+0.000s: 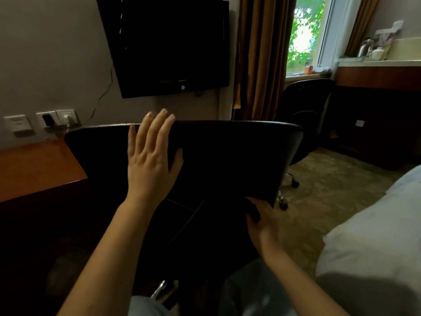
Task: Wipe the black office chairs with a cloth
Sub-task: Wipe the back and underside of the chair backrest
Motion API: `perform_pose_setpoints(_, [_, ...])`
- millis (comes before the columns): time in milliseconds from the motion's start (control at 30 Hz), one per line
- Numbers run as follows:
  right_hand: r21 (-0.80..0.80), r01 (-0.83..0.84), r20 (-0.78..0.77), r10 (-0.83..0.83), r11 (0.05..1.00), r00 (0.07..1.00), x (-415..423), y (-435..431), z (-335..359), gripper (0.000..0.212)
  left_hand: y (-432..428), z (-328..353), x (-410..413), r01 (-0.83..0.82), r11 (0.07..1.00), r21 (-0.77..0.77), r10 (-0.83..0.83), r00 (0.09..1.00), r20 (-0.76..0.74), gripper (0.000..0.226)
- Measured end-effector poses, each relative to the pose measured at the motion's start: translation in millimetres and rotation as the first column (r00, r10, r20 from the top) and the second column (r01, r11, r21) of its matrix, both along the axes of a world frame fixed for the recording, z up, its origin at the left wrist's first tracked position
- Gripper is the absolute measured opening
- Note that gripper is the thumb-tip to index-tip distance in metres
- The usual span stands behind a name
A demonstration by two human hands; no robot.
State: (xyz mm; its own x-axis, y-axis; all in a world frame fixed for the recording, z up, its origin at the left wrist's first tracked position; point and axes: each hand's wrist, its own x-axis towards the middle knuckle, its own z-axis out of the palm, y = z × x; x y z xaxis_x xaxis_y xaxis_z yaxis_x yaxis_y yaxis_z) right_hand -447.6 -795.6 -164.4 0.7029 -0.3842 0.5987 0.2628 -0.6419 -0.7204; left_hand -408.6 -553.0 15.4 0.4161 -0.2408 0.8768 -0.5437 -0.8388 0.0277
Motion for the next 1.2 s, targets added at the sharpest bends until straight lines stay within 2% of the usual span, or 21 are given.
perform_pose_setpoints(67, [0.065, -0.009, 0.052, 0.006, 0.998, 0.999, -10, 0, -15, 0.033, 7, -33, -9, 0.015, 1.000, 0.014, -0.014, 0.999, -0.050, 0.063])
perform_pose_setpoints(133, [0.114, -0.012, 0.028, 0.009, 0.993, 1.000, -16, 0, -27, 0.034, 14, -66, -18, -0.004, 0.999, 0.038, 0.009, 0.992, -0.129, 0.065])
perform_pose_setpoints(233, [0.120, -0.010, -0.050, 0.017, 0.993, 0.999, -27, -2, -50, 0.057, 21, -111, -34, -0.002, 0.999, 0.051, 0.016, 0.964, -0.265, 0.065])
perform_pose_setpoints(300, [0.160, -0.014, -0.112, 0.033, 0.987, 0.993, -34, -4, -65, 0.062, 23, -138, -46, 0.006, 0.998, 0.066, 0.016, 0.942, -0.335, 0.062])
perform_pose_setpoints(400, [0.265, 0.020, -0.166, 0.025, 0.964, 0.986, -35, 1, -71, 0.035, 25, -171, -55, 0.006, 0.995, 0.101, 0.040, 0.897, -0.441, 0.062])
perform_pose_setpoints(467, [0.303, 0.034, -0.150, 0.013, 0.952, 0.989, -30, 6, -68, 0.031, 27, -186, -56, -0.003, 0.994, 0.111, 0.057, 0.872, -0.487, 0.063])
perform_pose_setpoints(567, [0.353, 0.053, -0.071, -0.030, 0.934, 0.997, -21, 7, -63, 0.052, 28, -203, -53, -0.026, 0.998, 0.063, 0.055, 0.845, -0.531, 0.066])
perform_pose_setpoints(700, [0.465, 0.207, 0.037, -0.253, 0.861, 0.967, -1, 1, -55, 0.038, 25, -229, -47, -0.063, 0.998, 0.020, 0.063, 0.814, -0.578, 0.067])
perform_pose_setpoints(833, [0.404, 0.327, 0.187, -0.427, 0.855, 0.885, 28, -7, -54, 0.039, 25, -258, -46, -0.093, 0.996, -0.014, 0.065, 0.787, -0.613, 0.069])
perform_pose_setpoints(967, [0.409, 0.411, 0.344, -0.555, 0.815, 0.758, 53, -17, -31, 0.033, 23, -251, -35, -0.097, 0.991, -0.098, 0.029, 0.839, -0.543, 0.067])
perform_pose_setpoints(1067, [0.367, 0.384, 0.482, -0.526, 0.848, 0.701, 65, -6, -9, 0.028, 26, -247, -23, -0.107, 0.982, -0.157, 0.017, 0.874, -0.485, 0.068])
perform_pose_setpoints(1200, [0.196, 0.307, 0.555, -0.364, 0.931, 0.748, 70, 46, 4, 0.029, 24, -251, -11, -0.120, 0.965, -0.232, 0.015, 0.911, -0.411, 0.068])
